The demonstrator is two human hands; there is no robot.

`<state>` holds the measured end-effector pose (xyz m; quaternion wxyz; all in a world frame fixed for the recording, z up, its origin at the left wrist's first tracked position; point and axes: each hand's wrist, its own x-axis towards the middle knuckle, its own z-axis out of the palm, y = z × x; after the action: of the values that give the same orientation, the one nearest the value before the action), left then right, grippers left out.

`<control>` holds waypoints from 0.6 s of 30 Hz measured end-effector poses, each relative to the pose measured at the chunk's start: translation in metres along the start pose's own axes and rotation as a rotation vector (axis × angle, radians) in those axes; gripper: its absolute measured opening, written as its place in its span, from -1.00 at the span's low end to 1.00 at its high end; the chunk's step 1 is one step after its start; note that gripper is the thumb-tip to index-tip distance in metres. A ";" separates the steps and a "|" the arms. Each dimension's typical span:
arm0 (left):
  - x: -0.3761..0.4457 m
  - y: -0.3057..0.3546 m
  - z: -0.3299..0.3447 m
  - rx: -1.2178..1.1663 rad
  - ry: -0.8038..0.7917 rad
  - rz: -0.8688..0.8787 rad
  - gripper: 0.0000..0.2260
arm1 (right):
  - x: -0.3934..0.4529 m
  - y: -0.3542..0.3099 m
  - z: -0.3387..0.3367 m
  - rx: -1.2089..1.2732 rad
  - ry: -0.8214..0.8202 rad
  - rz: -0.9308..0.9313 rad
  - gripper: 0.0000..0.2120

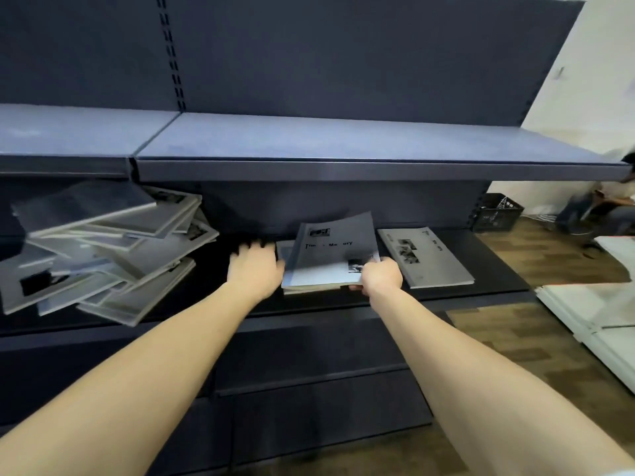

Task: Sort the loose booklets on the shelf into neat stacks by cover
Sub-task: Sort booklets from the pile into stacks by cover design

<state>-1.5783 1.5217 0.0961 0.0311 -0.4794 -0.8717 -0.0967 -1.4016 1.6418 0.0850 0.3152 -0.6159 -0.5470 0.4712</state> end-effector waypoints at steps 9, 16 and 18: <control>-0.006 0.111 0.033 0.022 -0.052 0.104 -0.61 | 0.047 0.046 -0.093 -0.034 0.112 0.080 -0.78; 0.007 0.169 0.048 0.012 -0.093 0.163 -0.62 | 0.084 0.069 -0.128 0.049 0.167 0.155 -0.74; 0.016 0.179 0.052 0.005 -0.102 0.178 -0.64 | 0.095 0.071 -0.135 0.069 0.169 0.182 -0.75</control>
<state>-1.4337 1.6388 0.0721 -0.0036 -0.5590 -0.8264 -0.0671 -1.2543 1.7365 0.0466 0.3369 -0.6892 -0.4440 0.4629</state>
